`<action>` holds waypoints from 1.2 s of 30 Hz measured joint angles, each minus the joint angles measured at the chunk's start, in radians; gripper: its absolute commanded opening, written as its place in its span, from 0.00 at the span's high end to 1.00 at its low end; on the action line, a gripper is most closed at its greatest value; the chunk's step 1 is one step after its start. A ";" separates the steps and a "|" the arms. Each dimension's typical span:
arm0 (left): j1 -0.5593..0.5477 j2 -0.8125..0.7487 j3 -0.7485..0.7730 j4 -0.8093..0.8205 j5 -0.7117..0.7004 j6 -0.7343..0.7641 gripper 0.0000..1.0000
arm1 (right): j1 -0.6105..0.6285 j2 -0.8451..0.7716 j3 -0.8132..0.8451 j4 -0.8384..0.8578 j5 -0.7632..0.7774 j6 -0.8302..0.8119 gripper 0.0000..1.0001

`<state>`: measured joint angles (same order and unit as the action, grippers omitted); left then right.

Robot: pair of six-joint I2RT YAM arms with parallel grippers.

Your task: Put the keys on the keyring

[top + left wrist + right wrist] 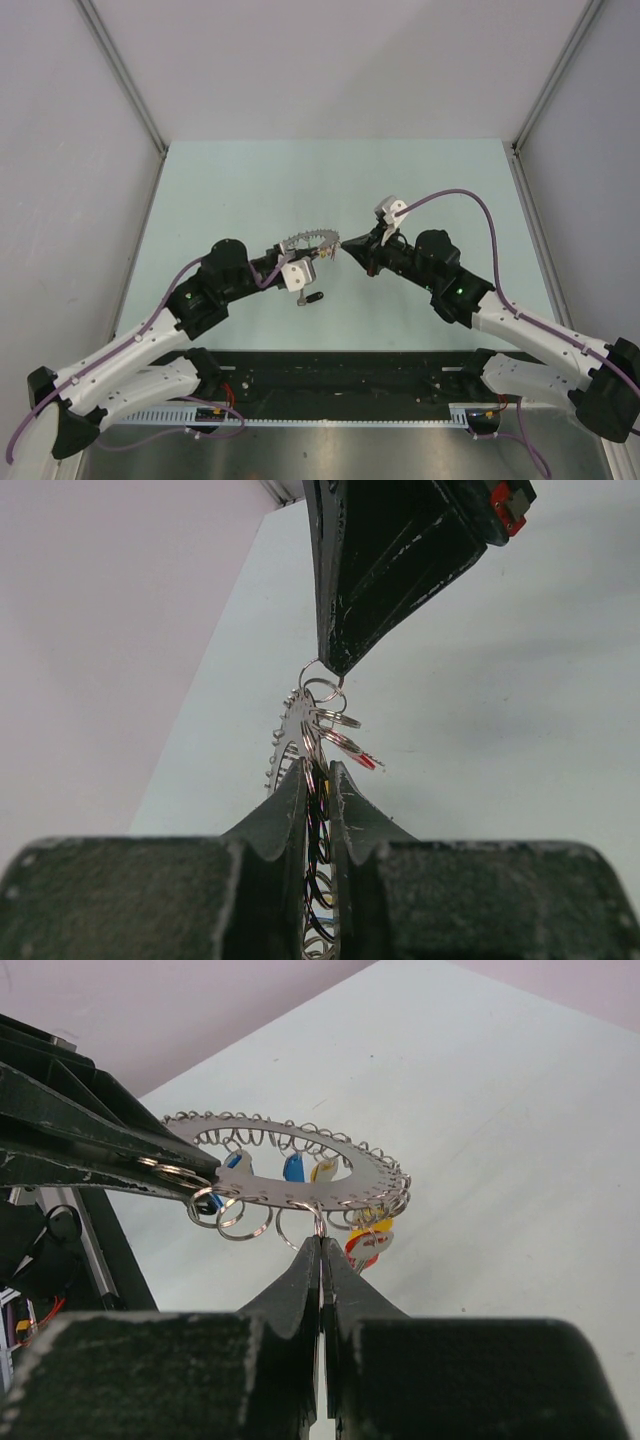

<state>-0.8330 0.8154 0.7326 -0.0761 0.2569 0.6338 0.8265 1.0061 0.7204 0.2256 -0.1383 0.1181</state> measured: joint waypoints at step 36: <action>0.000 -0.055 -0.034 0.012 0.093 0.093 1.00 | -0.194 0.038 -0.017 -0.059 -0.381 -0.006 0.68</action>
<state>-0.8330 0.7605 0.6991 -0.0639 0.3496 0.7265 0.6327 1.0439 0.7033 0.1669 -0.5194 0.1116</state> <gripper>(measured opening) 0.122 0.318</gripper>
